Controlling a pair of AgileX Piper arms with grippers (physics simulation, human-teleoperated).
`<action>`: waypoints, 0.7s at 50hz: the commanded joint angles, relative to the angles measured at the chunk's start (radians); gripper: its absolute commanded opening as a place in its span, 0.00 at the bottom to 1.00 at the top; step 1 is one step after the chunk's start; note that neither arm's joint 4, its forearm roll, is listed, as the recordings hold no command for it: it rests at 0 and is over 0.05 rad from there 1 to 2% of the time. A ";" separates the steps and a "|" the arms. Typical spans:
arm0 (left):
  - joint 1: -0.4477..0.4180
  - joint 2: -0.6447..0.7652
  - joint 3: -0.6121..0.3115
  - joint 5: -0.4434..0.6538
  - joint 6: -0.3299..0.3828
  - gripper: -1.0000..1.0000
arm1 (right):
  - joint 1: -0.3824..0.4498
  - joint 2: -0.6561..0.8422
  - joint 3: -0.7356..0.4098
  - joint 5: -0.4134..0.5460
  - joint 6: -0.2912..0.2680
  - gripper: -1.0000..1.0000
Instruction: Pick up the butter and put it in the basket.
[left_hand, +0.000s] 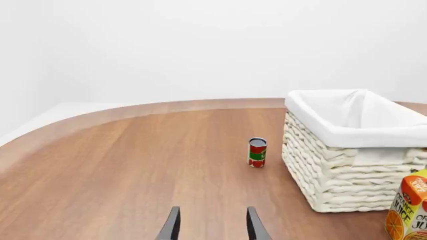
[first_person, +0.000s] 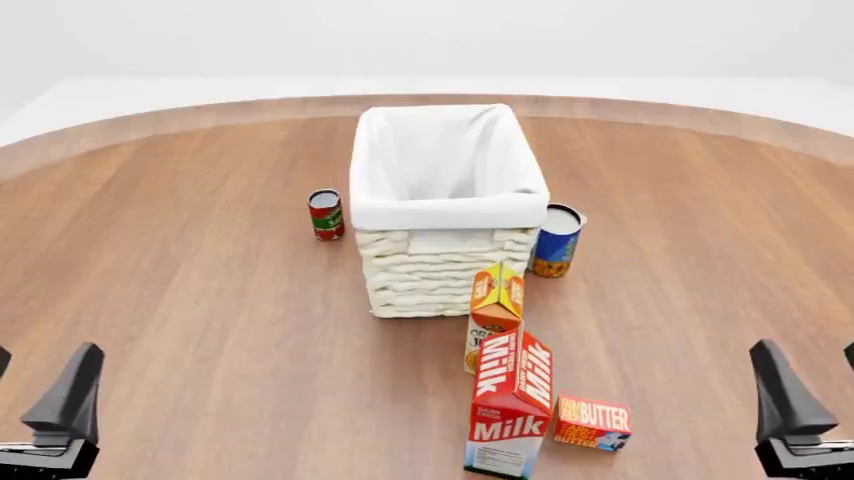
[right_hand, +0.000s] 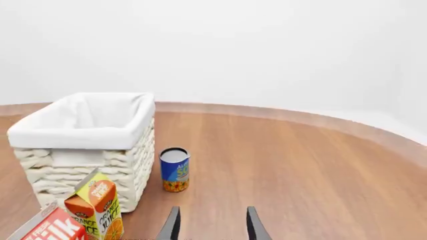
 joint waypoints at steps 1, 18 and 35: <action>0.000 0.000 0.000 0.000 0.000 1.00 | -0.018 0.081 0.002 -0.041 0.040 1.00; 0.000 0.000 0.000 0.000 0.000 1.00 | -0.095 0.118 0.002 -0.140 -0.081 1.00; 0.000 0.000 0.000 0.000 0.000 1.00 | 0.005 0.467 -0.414 0.050 -0.346 1.00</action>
